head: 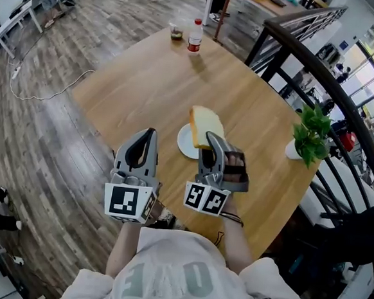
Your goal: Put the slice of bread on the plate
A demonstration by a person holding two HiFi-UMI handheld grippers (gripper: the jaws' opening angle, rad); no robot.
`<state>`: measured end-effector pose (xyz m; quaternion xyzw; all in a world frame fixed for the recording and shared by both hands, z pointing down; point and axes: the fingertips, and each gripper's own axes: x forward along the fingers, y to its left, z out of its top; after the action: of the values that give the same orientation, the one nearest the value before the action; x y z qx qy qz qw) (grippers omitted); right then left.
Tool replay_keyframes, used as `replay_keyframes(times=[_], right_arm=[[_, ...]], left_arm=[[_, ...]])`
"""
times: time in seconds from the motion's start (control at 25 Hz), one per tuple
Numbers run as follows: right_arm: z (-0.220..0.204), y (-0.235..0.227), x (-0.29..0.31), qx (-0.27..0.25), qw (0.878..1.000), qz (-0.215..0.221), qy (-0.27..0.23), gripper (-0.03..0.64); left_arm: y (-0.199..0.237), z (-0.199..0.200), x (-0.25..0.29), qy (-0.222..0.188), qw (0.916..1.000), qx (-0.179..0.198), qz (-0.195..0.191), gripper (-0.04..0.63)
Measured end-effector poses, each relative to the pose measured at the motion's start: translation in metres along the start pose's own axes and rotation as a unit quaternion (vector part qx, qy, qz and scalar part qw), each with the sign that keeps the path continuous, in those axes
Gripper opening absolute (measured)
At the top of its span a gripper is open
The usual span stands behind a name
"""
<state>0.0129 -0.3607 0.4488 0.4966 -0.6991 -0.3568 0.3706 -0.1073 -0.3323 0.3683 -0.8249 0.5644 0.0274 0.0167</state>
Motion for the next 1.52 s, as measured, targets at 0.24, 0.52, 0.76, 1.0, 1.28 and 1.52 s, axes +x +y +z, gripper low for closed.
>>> replay_keyframes(times=[0.24,0.52,0.76,1.0,1.28,1.52], right_arm=[[-0.028,0.039,0.021,-0.049,0.998,0.022,0.025,0.091],[-0.059,0.089,0.043,-0.101,0.991,0.064,0.052,0.09],[-0.081,0.12,0.061,-0.127,0.985,0.088,0.078,0.09],[-0.095,0.142,0.069,-0.151,0.978,0.11,0.092,0.09],[-0.098,0.159,0.067,-0.16,0.973,0.132,0.1,0.091],[-0.099,0.164,0.067,-0.136,0.971,0.165,0.106,0.091]], left_arm=[[0.002,-0.015,0.003,0.016,0.9999,-0.003,0.004,0.009],[0.003,-0.036,0.005,0.043,0.999,-0.012,0.007,0.009],[0.004,-0.053,0.007,0.063,0.9979,-0.016,0.009,0.009],[0.003,-0.058,0.009,0.069,0.9974,-0.021,0.007,0.009],[0.005,-0.06,0.004,0.071,0.9972,-0.022,0.01,0.009],[0.005,-0.056,0.002,0.064,0.9976,-0.023,0.011,0.009]])
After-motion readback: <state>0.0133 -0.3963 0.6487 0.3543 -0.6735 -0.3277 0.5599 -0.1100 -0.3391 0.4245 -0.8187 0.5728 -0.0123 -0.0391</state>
